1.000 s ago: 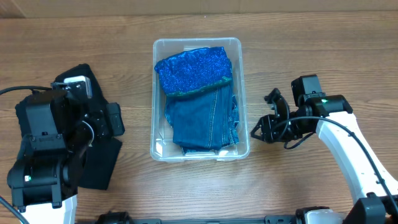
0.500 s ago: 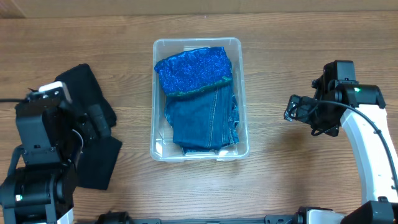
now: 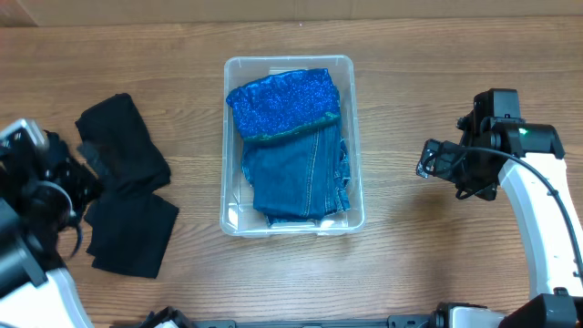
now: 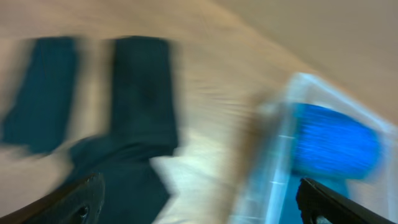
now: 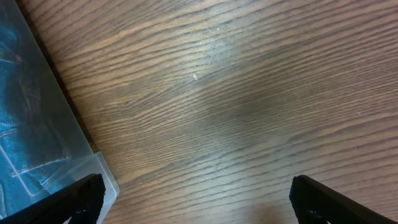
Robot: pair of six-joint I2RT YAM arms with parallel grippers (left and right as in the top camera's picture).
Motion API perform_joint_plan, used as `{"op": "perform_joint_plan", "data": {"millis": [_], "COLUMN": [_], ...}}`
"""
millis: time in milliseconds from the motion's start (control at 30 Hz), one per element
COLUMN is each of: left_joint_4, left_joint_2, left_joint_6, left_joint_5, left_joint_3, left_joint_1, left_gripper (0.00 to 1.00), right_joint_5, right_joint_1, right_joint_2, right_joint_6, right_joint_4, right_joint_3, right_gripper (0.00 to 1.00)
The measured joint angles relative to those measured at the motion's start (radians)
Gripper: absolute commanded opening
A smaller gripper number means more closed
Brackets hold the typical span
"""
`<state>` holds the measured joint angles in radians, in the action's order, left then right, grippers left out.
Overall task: Pack container
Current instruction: 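Move the left gripper down to the black cloth and grasp it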
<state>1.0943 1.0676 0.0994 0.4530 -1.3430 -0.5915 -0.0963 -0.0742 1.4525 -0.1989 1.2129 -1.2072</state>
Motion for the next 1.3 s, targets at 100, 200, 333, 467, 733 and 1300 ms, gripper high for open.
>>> {"op": "perform_joint_plan", "data": {"millis": [100,200,333,467,733,1300], "left_joint_4": [0.026,0.095,0.176,0.199,0.090,-0.078], "left_joint_2": [0.100,0.196,0.241,0.242,0.245,0.248], "left_joint_6": [-0.063,-0.135,-0.190,-0.208,-0.117,0.163], "left_joint_5": [0.201,0.314,0.317,0.284,0.257,-0.147], "left_joint_3": [-0.044,-0.122,-0.183,-0.172,0.101,0.468], "left_joint_1": [-0.005,0.009,-0.007,-0.069,-0.278,-0.413], "left_gripper": [1.00,1.00,1.00,1.00,1.00,1.00], "right_joint_5": [0.000,0.000,0.000,0.001,0.001,0.001], "right_joint_1": [0.000,0.000,0.000,0.000,0.000,0.000], "right_joint_2": [0.000,0.000,0.000,0.000,0.000,0.000], "right_joint_6": [0.000,0.000,0.000,0.000,0.000,0.000], "right_joint_4": [0.001,0.001,0.003,0.003,0.001,-0.007], "right_joint_3": [0.000,0.000,0.000,0.000,0.000,0.000], "right_gripper": [1.00,1.00,1.00,1.00,1.00,1.00]}}
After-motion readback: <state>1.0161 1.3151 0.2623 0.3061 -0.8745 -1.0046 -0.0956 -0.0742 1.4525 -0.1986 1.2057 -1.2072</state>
